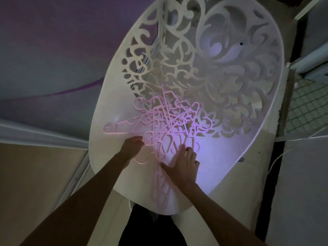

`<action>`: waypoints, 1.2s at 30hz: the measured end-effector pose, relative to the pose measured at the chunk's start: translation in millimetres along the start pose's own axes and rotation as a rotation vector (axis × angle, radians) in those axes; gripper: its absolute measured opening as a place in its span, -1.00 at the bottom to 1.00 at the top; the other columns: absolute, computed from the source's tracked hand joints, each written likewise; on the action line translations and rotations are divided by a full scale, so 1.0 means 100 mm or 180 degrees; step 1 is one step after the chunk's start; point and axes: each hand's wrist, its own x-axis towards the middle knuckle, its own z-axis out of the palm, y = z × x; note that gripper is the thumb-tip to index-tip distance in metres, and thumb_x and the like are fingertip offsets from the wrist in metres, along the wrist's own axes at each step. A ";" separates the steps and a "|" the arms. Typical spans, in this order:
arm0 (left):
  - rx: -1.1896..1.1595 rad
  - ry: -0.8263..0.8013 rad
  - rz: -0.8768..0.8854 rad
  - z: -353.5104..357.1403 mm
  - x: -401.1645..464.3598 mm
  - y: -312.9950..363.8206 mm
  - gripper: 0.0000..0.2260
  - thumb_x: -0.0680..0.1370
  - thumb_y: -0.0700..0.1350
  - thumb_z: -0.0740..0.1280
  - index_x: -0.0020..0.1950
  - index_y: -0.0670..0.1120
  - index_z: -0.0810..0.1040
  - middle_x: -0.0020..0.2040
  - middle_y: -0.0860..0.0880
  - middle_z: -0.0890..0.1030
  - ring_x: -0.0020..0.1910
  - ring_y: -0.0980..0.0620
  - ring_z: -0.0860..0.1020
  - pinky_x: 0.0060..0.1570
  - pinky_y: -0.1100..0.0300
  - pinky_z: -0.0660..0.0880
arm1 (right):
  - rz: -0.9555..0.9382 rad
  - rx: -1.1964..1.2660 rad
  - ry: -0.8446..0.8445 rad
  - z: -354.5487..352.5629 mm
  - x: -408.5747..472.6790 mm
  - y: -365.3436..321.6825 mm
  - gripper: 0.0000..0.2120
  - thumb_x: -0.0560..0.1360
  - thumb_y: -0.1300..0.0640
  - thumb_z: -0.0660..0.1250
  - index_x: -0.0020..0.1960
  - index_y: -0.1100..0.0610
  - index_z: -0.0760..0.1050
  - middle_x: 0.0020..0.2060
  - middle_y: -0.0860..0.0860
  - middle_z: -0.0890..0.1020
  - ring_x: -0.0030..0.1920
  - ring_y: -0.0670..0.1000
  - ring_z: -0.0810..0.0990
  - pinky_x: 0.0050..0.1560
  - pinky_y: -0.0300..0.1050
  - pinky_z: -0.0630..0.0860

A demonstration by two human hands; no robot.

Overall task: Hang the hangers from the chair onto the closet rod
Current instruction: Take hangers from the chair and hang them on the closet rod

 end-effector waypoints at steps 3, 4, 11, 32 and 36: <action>-0.0114 0.0038 0.0046 0.03 0.01 -0.04 -0.64 0.47 -0.12 0.38 0.21 -0.25 0.54 0.19 -0.10 0.57 0.16 -0.01 0.52 -0.07 0.49 0.35 | 0.0313 0.0124 -0.0046 0.14 0.02 -0.09 -0.04 0.30 -0.47 0.21 0.43 0.18 0.15 0.46 0.21 0.17 0.46 0.19 0.11 0.40 0.14 0.11; -0.0174 -0.0050 0.0048 0.03 0.00 -0.02 -0.66 0.51 -0.12 0.34 0.24 -0.23 0.52 0.14 -0.05 0.54 0.14 0.01 0.49 -0.13 0.46 0.36 | 0.0401 0.0165 -0.0128 0.16 0.03 -0.11 -0.06 0.31 -0.45 0.22 0.44 0.18 0.15 0.49 0.22 0.09 0.50 0.20 0.03 0.44 0.15 0.03; -0.0591 -0.0390 -0.0053 -0.05 -0.12 0.13 -0.78 0.60 -0.12 0.20 0.07 -0.19 0.59 -0.03 -0.04 0.62 -0.13 0.08 0.62 -0.18 0.29 0.47 | 0.0514 0.1021 -0.0137 -0.05 0.10 0.00 -0.53 0.37 0.05 0.40 0.22 0.11 0.36 0.38 0.13 0.19 0.33 0.18 0.26 0.16 0.07 0.44; -0.1992 0.0717 -0.1184 0.25 -0.54 -0.56 -0.88 0.58 -0.14 0.25 0.06 -0.15 0.52 -0.20 0.00 0.56 -0.27 0.17 0.48 -0.26 0.26 0.35 | -0.0616 0.1713 -0.0195 -0.29 -0.04 0.62 -0.36 0.33 0.22 0.48 0.35 0.07 0.33 0.29 -0.07 0.37 0.31 0.07 0.35 0.25 0.20 0.39; -0.2134 0.0272 -0.0303 0.14 -0.68 -0.27 -0.85 0.61 -0.14 0.19 0.14 -0.15 0.44 -0.03 -0.07 0.57 -0.15 0.12 0.55 -0.06 0.19 0.45 | -0.0645 0.1811 -0.0176 -0.34 0.00 0.63 -0.38 0.34 0.27 0.46 0.34 0.09 0.34 0.30 -0.01 0.39 0.28 0.05 0.37 0.29 0.12 0.38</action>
